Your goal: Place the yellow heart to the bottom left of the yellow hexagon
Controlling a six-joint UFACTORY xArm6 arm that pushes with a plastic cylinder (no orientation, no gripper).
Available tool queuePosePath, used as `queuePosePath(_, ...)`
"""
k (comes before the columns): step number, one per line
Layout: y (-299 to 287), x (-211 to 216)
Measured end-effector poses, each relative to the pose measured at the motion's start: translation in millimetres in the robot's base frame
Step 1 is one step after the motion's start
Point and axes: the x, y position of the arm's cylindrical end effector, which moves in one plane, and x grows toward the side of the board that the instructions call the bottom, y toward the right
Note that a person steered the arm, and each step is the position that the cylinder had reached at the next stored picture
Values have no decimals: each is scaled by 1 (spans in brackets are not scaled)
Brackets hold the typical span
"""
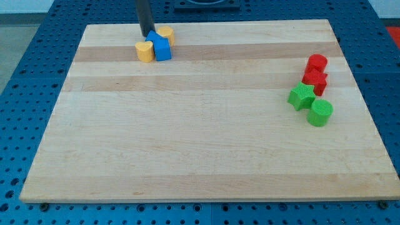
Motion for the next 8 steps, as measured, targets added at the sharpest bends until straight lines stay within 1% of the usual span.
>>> queuePosePath(1, 3, 42)
queuePosePath(2, 67, 53)
queuePosePath(3, 74, 53)
queuePosePath(4, 61, 29)
queuePosePath(5, 24, 51)
queuePosePath(6, 19, 74)
queuePosePath(7, 33, 92)
queuePosePath(8, 18, 111)
